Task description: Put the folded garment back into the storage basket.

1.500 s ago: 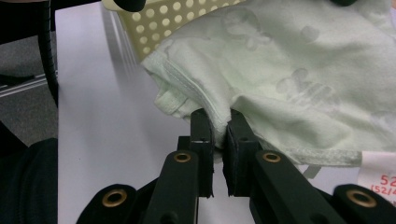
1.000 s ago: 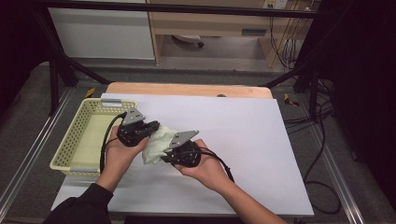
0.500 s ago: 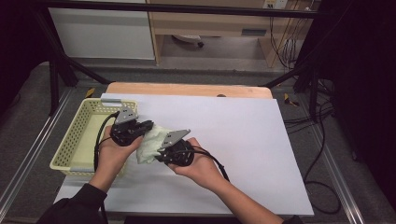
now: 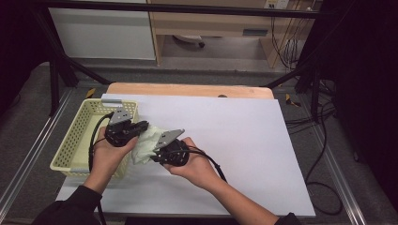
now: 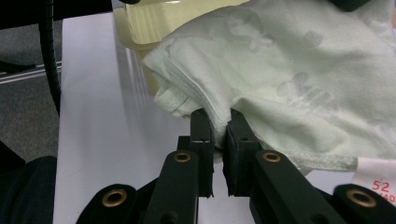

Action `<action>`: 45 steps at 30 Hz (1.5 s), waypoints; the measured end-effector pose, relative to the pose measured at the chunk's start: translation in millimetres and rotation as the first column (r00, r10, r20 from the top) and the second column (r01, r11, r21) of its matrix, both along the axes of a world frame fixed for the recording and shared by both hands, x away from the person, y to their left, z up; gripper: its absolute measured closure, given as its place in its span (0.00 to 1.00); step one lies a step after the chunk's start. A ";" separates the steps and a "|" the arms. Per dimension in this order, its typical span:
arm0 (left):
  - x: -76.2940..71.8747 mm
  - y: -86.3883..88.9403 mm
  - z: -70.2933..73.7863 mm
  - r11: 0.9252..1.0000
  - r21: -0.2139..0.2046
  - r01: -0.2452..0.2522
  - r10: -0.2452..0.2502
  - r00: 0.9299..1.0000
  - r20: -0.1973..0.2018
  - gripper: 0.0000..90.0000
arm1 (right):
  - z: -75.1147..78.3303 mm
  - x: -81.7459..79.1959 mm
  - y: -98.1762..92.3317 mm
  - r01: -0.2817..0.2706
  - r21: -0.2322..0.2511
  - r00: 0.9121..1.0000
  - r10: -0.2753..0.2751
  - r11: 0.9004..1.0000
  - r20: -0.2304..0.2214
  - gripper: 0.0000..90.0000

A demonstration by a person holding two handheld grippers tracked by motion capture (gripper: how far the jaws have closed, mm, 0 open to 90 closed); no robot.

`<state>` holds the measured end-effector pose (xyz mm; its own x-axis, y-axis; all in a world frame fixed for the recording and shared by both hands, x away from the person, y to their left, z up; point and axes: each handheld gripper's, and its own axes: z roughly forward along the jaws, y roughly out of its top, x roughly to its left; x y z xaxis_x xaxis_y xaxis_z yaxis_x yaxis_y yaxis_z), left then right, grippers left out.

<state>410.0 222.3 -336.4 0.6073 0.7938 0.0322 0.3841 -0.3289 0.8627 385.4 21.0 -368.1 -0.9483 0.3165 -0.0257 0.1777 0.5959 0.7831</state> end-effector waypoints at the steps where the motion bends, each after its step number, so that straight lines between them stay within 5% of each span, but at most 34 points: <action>1: -0.1 1.6 0.5 1.000 0.005 0.000 0.000 1.000 -0.001 0.95 | 0.1 -0.1 1.0 -0.001 0.002 1.000 0.001 1.000 0.002 0.93; 45: -1.1 34.1 9.3 0.998 -0.017 -0.055 0.056 0.998 0.018 0.95 | 5.4 5.5 32.9 -0.025 0.044 1.000 0.025 0.999 0.012 0.93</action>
<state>408.9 256.4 -327.1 0.5618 0.8268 0.0294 0.3858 -0.2933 0.8747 390.9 53.9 -362.6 -0.9557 0.2935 -0.0233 0.1538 0.5650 0.8106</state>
